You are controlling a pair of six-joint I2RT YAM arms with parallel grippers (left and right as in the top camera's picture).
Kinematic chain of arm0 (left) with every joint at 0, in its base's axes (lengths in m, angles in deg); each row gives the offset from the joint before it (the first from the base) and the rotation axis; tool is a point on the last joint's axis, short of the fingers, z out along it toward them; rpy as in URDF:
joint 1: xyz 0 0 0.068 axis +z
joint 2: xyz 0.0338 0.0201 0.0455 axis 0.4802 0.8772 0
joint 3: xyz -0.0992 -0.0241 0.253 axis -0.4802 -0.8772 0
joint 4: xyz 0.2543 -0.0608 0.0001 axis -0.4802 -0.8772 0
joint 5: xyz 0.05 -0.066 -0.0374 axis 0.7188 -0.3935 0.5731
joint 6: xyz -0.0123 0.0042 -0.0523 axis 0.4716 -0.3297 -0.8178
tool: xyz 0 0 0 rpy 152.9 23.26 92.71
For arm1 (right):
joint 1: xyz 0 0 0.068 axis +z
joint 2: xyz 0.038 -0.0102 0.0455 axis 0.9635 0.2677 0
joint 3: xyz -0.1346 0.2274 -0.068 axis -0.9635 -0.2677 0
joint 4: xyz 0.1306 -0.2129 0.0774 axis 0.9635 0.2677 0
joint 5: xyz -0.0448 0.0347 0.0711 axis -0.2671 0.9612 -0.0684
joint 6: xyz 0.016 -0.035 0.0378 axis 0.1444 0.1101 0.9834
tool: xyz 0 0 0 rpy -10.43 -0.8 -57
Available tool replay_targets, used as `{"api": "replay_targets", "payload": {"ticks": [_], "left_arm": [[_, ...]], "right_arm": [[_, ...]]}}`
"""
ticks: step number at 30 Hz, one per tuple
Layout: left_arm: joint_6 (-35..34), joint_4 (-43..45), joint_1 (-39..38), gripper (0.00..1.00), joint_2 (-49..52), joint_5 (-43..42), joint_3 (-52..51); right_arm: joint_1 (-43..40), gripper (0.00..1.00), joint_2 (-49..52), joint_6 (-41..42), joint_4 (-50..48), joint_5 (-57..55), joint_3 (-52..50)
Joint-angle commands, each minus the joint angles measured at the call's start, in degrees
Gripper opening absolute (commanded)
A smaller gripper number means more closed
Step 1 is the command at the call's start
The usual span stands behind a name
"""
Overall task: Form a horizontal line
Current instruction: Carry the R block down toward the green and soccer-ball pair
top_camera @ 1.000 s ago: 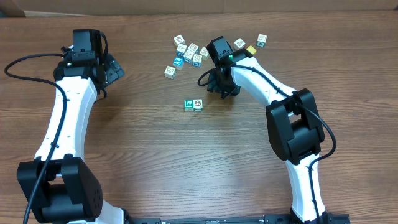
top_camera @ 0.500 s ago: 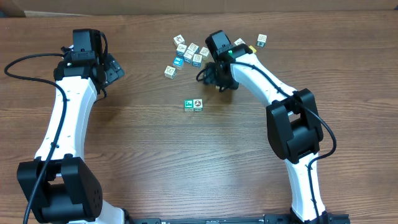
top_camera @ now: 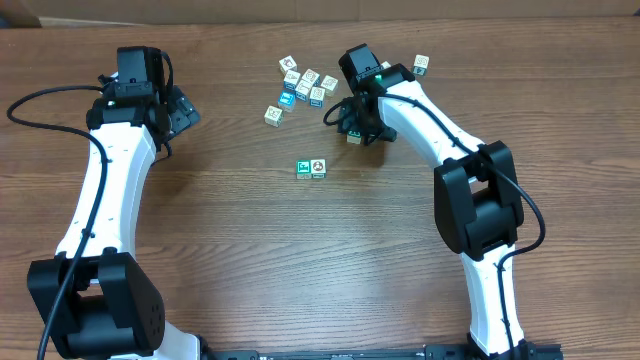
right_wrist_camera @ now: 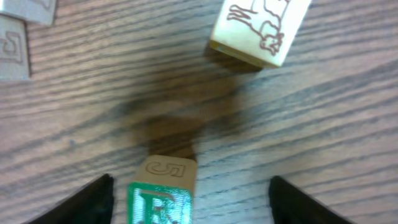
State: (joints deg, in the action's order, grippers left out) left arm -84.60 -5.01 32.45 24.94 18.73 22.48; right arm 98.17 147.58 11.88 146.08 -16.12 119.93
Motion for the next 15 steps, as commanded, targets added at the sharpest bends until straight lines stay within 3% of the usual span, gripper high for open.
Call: {"api": "replay_targets", "payload": {"ticks": [1, 5, 15], "left_arm": [[0.04, 0.04, -0.42, 1.0, -0.2, -0.15, 0.35], [0.04, 0.02, -0.42, 1.0, -0.2, -0.15, 0.35], [0.04, 0.02, -0.42, 0.99, -0.2, -0.15, 0.35]], "right_arm": [[-0.11, 0.61, 0.11, 0.33, -0.15, -0.81, 1.14], [0.26, 0.51, 0.11, 0.33, -0.15, -0.79, 1.14], [0.33, 0.45, 0.11, 0.31, 0.28, 3.63, 1.14]]}}
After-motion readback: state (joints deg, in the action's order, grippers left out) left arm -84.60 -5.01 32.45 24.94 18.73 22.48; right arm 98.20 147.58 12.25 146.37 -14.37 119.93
